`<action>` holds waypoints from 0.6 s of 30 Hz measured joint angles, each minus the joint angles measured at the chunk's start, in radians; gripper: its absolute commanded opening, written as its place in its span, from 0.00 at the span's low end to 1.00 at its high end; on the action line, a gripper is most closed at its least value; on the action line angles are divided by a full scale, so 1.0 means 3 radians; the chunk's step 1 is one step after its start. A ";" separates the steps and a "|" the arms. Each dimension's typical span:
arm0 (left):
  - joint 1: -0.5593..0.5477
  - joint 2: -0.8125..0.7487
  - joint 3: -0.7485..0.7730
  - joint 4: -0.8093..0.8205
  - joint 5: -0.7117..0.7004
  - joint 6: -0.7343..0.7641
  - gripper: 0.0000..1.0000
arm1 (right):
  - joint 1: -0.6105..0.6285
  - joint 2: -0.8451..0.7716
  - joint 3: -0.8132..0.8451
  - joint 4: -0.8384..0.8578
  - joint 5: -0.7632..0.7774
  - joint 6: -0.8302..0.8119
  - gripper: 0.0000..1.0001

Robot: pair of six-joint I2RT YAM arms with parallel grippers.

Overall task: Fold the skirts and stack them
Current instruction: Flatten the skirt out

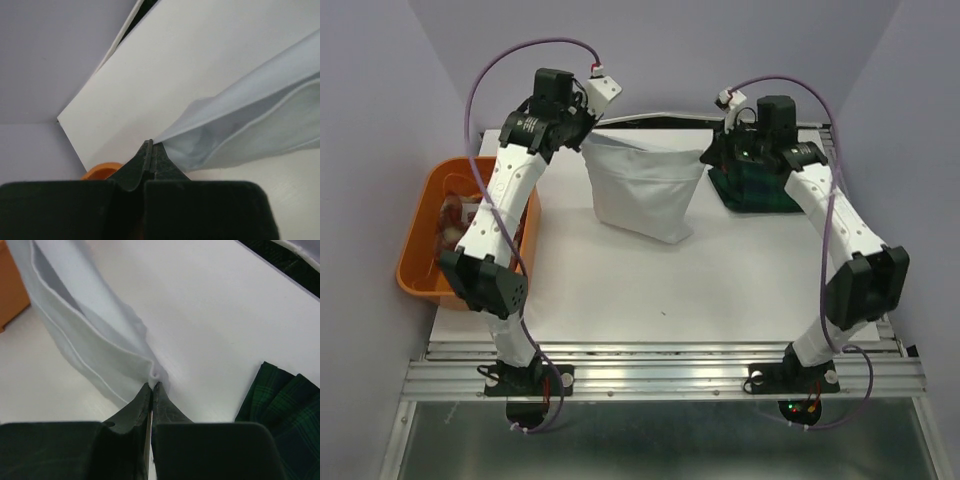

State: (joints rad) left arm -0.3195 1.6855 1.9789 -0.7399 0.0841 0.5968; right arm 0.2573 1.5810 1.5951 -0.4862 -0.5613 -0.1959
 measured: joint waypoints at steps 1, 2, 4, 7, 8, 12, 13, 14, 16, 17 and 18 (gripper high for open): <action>0.0004 0.0182 0.0178 -0.0032 -0.0034 -0.0008 0.00 | 0.0003 0.0160 0.0109 0.0006 0.0069 0.0032 0.01; 0.0008 0.0362 0.0365 -0.0014 -0.0066 -0.0020 0.00 | 0.0005 0.0318 0.0235 0.0042 0.0150 0.0057 0.01; 0.0024 0.0800 0.0895 -0.0048 -0.0172 -0.0064 0.00 | 0.0009 0.0627 0.0484 0.0136 0.0320 0.0108 0.01; 0.0048 0.1345 0.1595 0.0061 -0.0346 -0.0122 0.00 | 0.0009 0.0982 0.0965 0.0184 0.0573 0.0183 0.01; 0.0055 0.1419 0.1666 0.0134 -0.0395 -0.0125 0.00 | 0.0013 0.1090 0.1170 0.0210 0.0646 0.0196 0.01; 0.0069 0.1265 0.1423 0.0524 -0.0543 -0.0151 0.00 | 0.0013 0.1211 0.1747 0.0347 0.0839 0.0251 0.01; 0.0070 0.1067 0.1167 0.0662 -0.0540 -0.0161 0.00 | 0.0013 0.1161 0.1778 0.0432 0.0846 0.0266 0.01; 0.0070 0.0973 0.1047 0.0698 -0.0532 -0.0168 0.00 | 0.0013 0.1088 0.1762 0.0478 0.0835 0.0273 0.01; 0.0069 0.0595 0.0654 0.0839 -0.0449 -0.0177 0.00 | 0.0017 0.0778 0.1385 0.0680 0.0752 0.0285 0.01; 0.0069 0.0420 0.0518 0.0868 -0.0399 -0.0179 0.00 | 0.0017 0.0617 0.1179 0.0692 0.0694 0.0289 0.01; 0.0069 0.0239 0.0348 0.0947 -0.0323 -0.0179 0.00 | 0.0018 0.0443 0.0922 0.0782 0.0636 0.0290 0.02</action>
State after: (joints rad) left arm -0.2989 1.7573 2.0834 -0.4557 -0.0128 0.5430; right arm 0.2626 1.7138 1.8717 -0.2516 -0.3706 -0.1089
